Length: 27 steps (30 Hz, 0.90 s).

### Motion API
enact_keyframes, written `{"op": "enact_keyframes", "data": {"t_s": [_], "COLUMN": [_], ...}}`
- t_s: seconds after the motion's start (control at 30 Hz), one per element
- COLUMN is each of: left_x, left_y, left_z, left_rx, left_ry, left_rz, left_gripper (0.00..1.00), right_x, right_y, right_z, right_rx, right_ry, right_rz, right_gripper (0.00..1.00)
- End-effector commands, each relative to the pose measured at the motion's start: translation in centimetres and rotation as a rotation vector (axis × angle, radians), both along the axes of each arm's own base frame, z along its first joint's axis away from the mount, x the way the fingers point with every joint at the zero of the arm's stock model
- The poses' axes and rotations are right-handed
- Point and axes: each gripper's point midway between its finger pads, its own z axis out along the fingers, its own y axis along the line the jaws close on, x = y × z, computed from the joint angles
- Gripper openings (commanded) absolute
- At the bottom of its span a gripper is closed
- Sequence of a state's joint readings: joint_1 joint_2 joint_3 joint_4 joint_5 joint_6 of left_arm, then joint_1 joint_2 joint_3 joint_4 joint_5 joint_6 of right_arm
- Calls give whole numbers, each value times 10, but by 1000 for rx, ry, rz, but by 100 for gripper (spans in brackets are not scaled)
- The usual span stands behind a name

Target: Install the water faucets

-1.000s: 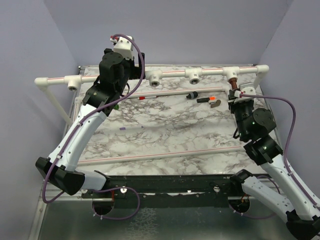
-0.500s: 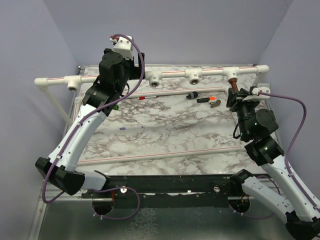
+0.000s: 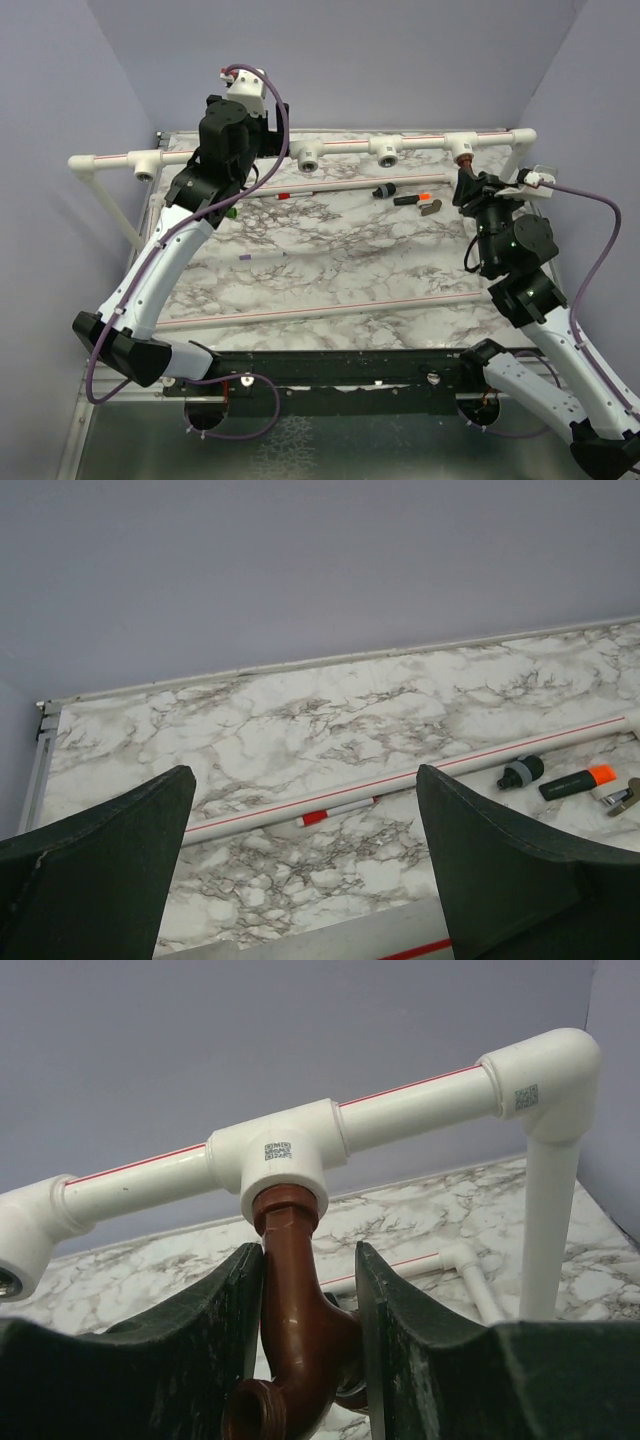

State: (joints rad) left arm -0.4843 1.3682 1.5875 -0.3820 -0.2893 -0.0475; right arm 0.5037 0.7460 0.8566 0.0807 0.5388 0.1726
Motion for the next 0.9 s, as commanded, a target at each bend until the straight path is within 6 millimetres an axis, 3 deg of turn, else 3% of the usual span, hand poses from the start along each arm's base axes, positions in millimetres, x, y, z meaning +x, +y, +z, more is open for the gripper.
{"op": "enact_keyframes", "data": {"t_s": [0.0,0.13,0.33,0.53,0.7,0.87], "left_x": [-25,-25,-21,-17,-14,-17], "left_y": [-38,-39,-42,-44,-48,-58], "left_z": [-74,-62,-68,-68,-60,-29], "left_rx": [73,57,72,78,70,31], "left_ry": [262,241,263,268,262,203], "left_rz": [-180,-187,-190,-194,-202,-265], "left_gripper": [96,98,98,98,97,98], "right_x": [8,14,9,-5,-25,-50], "right_y": [36,33,24,16,10,-6], "right_z": [-10,-15,-1,19,22,24], "right_rx": [21,-74,-173,-253,-275,-292], "right_ry": [41,76,66,65,93,124], "right_rz": [144,115,91,104,134,132], "right_gripper": [1,1,46,72,82,85]}}
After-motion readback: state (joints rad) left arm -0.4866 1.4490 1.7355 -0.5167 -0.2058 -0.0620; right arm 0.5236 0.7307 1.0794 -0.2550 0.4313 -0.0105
